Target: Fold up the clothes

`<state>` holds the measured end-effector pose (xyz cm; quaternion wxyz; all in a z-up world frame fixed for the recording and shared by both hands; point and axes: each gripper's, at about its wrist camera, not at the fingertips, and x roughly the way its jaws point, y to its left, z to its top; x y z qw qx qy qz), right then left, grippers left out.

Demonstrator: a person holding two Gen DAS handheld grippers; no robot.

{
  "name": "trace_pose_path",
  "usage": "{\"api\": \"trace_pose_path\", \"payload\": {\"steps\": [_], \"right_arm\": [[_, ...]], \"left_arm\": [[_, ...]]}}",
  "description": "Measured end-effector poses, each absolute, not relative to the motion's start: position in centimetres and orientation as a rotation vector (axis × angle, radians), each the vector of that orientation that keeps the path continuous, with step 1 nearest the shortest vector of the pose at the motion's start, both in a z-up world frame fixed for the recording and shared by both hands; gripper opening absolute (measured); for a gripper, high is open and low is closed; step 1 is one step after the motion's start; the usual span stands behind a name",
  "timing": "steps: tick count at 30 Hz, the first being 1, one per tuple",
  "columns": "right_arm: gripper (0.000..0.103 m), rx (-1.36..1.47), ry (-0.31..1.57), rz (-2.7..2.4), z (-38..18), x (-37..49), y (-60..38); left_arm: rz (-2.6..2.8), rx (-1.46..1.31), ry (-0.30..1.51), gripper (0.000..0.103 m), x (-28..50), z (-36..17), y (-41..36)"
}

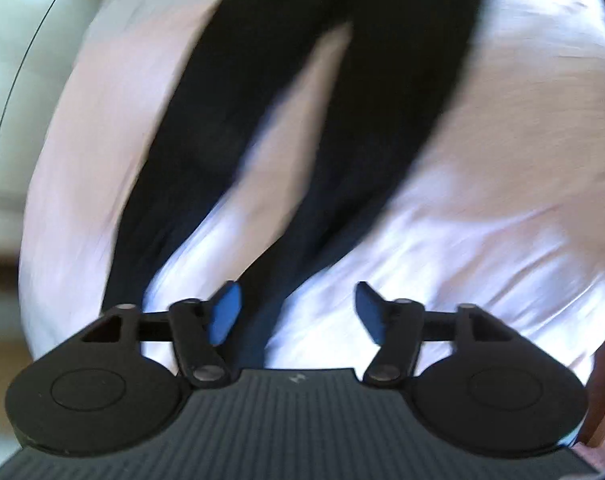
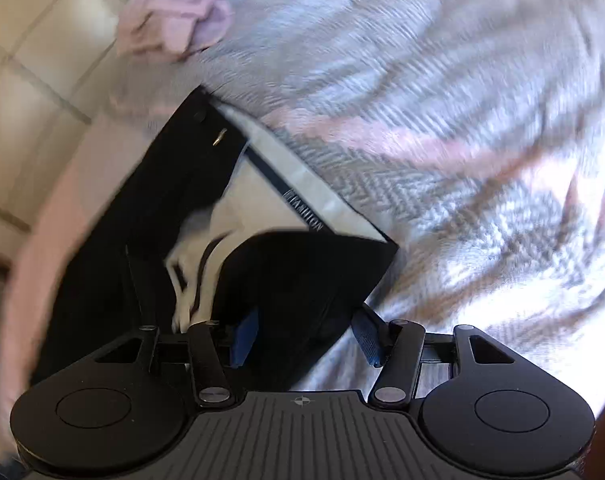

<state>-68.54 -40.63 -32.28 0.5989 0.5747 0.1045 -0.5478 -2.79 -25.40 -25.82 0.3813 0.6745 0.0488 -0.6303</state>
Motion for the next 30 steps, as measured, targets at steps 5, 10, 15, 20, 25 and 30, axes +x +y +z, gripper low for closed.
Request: {"api": "trace_pose_path", "payload": {"steps": [5, 10, 15, 20, 25, 30], "right_arm": [[0.015, 1.461, 0.203, -1.202, -31.1, -71.2, -41.5], [0.010, 1.364, 0.247, -1.209, -24.7, -74.0, -43.2], [0.009, 1.227, 0.377, -1.245, -21.6, -74.8, -46.4], [0.029, 1.196, 0.513, -1.333, -23.2, -71.5, -44.6], [0.044, 1.159, 0.607, -1.333, -23.7, -67.5, -39.3], [0.045, 1.112, 0.714, -1.233, -23.4, -62.1, -34.4]], "left_arm": [[-1.681, 1.770, 0.011, 0.067, -10.8, -32.2, -22.9], [-1.613, 1.745, -0.014, 0.067, -11.3, -34.4, -22.8], [-1.530, 1.719, 0.012, 0.067, -8.0, -34.0, -22.7], [-1.409, 1.777, -0.062, 0.067, -3.5, -35.3, -22.2], [-1.451, 1.788, -0.005, 0.022, 1.2, -36.0, -23.7], [-1.540, 1.701, 0.278, 0.006, 4.9, -31.3, -29.2]]}}
